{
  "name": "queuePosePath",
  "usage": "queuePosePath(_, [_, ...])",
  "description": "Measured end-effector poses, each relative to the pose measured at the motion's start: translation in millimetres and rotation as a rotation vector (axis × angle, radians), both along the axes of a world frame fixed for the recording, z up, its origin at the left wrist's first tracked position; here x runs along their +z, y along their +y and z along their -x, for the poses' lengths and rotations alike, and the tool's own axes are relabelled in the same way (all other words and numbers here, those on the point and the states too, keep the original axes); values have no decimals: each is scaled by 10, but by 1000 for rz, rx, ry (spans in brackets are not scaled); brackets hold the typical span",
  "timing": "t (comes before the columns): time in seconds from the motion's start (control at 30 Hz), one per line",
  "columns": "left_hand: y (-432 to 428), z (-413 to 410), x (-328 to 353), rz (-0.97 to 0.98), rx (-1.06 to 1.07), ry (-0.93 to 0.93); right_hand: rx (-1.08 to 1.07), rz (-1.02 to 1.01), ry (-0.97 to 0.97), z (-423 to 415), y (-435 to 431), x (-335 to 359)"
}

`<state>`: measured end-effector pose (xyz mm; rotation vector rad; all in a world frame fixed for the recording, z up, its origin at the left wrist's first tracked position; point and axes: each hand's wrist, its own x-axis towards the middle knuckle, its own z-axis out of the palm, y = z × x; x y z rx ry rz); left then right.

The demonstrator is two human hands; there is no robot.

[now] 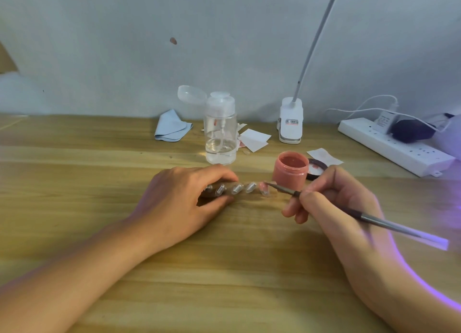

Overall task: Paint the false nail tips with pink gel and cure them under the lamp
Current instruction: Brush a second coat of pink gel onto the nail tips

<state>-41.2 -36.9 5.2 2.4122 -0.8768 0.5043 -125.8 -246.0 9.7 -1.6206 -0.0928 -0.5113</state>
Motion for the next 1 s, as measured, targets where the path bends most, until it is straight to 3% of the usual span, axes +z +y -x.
queuePosePath(0.43, [0, 5, -6, -12, -3, -37, -24, 66, -18, 7, -6, 32])
queuePosePath(0.63, [9, -11, -21, -7, -15, -48, -160, 193, -224, 34, -11, 56])
queuePosePath(1.0, [-9, -3, -18, -12, -29, -147, -316, 100, 19, -60, -101, 67])
